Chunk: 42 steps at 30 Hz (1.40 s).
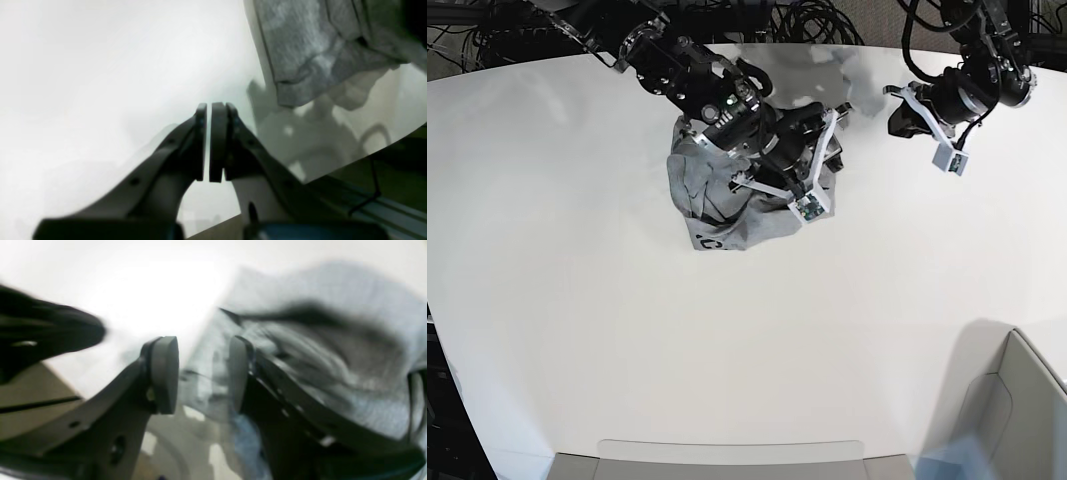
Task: Fold the T-shirt properly
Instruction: 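Lift the strip end with the right gripper and fold it over toward the left gripper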
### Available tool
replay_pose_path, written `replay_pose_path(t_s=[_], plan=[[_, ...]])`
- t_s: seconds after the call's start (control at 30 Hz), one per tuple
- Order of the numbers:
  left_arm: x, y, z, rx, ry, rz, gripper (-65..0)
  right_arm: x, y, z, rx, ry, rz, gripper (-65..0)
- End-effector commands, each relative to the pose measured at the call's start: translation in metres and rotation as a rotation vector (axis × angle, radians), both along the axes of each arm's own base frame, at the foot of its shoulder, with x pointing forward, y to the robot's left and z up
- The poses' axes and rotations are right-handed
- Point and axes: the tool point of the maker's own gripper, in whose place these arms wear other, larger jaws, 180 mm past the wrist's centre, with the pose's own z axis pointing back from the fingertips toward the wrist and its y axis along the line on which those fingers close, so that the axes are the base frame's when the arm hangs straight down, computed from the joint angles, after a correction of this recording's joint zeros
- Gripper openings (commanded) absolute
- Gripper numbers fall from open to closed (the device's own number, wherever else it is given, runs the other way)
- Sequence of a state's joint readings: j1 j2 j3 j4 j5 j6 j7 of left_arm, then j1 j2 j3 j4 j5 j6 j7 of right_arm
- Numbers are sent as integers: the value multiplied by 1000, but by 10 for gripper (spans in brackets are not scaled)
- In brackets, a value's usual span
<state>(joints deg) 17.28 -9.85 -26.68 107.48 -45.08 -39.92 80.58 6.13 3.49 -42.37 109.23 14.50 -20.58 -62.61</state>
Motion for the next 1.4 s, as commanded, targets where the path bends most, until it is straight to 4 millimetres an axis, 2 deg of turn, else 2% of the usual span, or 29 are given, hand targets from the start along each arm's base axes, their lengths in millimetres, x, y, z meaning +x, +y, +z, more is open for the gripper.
replay_pose_path(t_s=[0.0,0.1,0.3,0.43,0.53,0.63,0.7,0.83,0.87,1.0,1.1,1.27,1.37], plan=[[5,1,7,2,-31,-8,-627,5,-3,19,41,-59,-11,-394],[5,1,7,2,-31,-8,-627,5,-29,29,59,-82,-64,-394],[7,0,8,2,-35,-9,-627,19,-93,4,-6,-27,-253,-404],[7,0,8,0,-35,-8,-627,29,-136,-6,-40,-9,-383,-446],[6,0,7,0,-34,-8,-627,29,-145,-9,-48,-1,-407,-488],[7,0,8,0,-35,-8,-627,26,-142,-19,-62,29,-395,-531],[7,-1,8,-3,-35,-7,-627,19,-132,-34,-86,70,-358,-551],[7,0,8,-2,-35,-8,-627,-3,-97,-58,-168,149,-186,-569],[7,0,7,-2,-34,-7,-627,-12,-80,-60,-175,157,-123,-569],[2,1,-3,-20,2,5,-627,-32,-23,-43,-136,109,54,-569],[-3,1,-12,-41,34,17,-627,-29,5,-27,-110,65,110,-569],[-7,3,-18,-46,55,26,-627,-19,13,-13,-92,21,120,-569],[-6,7,-15,-36,49,22,-627,-8,0,-3,-74,1,72,-569]])
